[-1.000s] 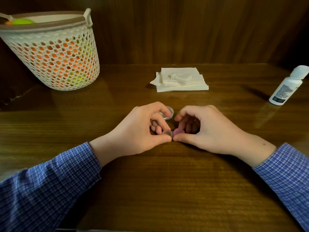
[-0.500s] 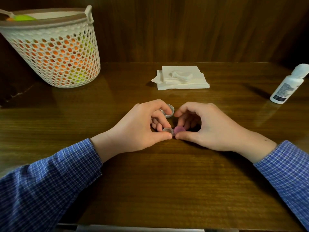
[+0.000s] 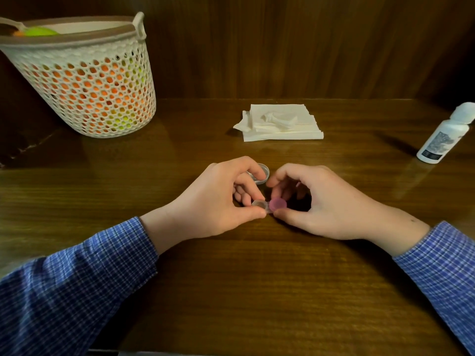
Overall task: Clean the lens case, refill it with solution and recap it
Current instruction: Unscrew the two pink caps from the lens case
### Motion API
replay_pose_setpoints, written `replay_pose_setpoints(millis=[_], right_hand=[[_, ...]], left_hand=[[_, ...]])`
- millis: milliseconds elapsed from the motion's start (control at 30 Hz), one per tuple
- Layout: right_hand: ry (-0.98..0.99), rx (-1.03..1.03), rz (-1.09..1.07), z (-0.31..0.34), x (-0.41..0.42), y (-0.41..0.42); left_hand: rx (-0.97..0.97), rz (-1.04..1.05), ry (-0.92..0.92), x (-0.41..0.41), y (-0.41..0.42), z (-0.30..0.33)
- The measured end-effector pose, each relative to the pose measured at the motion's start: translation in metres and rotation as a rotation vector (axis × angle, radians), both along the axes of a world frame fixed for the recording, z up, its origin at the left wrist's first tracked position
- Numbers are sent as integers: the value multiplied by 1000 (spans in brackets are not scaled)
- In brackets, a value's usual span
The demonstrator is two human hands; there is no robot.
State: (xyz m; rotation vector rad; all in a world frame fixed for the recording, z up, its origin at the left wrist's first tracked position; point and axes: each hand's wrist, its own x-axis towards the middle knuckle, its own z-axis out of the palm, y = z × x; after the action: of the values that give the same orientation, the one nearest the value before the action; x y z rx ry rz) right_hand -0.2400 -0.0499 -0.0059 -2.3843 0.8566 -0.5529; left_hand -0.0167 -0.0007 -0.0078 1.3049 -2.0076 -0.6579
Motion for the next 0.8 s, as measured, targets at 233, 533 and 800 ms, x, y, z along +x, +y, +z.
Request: replay_pose_setpoints(millis=[233, 533, 800], right_hand=[[2, -41, -21, 0, 1, 1], [-7, 7, 35, 1, 1, 1], [7, -16, 8, -1, 1, 1]], left_hand=[[-12, -2, -4, 1, 1, 0], [-3, -2, -7, 1, 1, 1], [0, -3, -3, 0, 1, 1]])
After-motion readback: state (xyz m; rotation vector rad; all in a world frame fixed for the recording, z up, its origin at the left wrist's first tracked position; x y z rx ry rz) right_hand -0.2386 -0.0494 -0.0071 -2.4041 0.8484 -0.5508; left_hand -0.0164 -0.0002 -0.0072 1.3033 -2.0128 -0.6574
